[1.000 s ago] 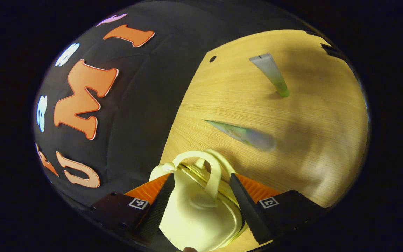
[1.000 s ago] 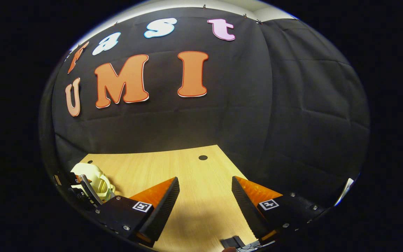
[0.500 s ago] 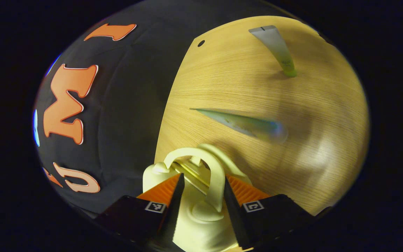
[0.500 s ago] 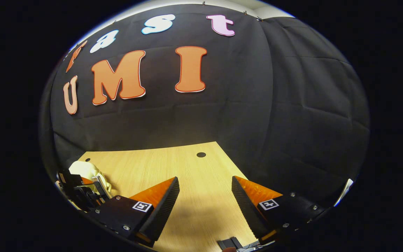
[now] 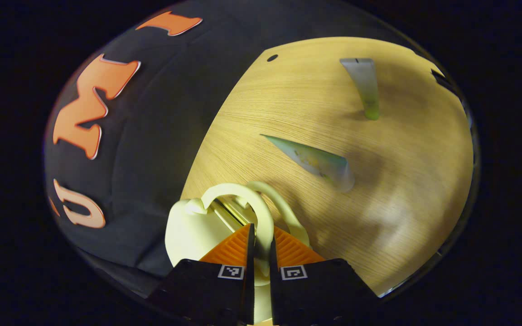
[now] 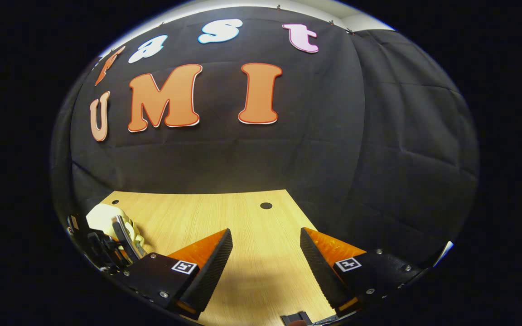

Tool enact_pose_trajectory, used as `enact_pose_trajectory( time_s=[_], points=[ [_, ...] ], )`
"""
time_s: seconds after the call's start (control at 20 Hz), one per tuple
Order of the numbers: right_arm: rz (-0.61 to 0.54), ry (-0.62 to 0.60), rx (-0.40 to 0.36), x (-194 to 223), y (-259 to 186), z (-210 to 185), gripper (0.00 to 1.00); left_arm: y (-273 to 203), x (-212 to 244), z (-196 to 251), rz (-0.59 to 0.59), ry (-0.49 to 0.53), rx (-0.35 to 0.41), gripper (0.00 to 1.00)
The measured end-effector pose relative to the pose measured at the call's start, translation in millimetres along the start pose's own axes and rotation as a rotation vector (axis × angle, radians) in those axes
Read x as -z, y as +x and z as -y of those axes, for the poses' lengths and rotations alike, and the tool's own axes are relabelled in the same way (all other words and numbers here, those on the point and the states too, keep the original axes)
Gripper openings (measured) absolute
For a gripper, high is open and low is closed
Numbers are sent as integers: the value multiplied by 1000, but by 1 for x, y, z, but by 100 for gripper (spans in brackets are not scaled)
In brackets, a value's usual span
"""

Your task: First open the suitcase, pack the skin care products into it, and then close the suitcase.

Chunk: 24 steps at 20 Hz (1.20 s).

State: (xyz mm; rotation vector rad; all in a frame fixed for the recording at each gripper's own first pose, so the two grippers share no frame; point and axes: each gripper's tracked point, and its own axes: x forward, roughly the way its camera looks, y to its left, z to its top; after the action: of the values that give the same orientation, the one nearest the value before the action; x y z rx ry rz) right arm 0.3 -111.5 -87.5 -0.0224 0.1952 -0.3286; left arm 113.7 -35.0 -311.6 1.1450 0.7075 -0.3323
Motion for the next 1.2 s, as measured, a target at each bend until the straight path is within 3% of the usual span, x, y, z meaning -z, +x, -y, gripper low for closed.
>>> enact_pose_trajectory(
  time_s=[0.15, 0.4, 0.7, 0.85, 0.95, 1.2],
  points=[
    [21, -9, -25, -7, -6, -19, 95, -17, -4, -9, 36, -136, 57, 15],
    [59, -4, -94, -30, -16, -61, 95, -28, -3, -38, 147, -498, 164, 15],
    [93, 40, -136, -51, -17, -116, 95, -25, 5, -111, 321, -877, 253, 14],
    [99, 39, -154, -57, -21, -145, 95, -14, 9, -144, 398, -1016, 296, 14],
    [105, 28, -156, -60, -22, -163, 95, -29, 13, -161, 424, -1089, 287, 15],
    [105, 40, -169, -68, -28, -209, 95, -12, 30, -161, 428, -1195, 259, 14]
  ],
)
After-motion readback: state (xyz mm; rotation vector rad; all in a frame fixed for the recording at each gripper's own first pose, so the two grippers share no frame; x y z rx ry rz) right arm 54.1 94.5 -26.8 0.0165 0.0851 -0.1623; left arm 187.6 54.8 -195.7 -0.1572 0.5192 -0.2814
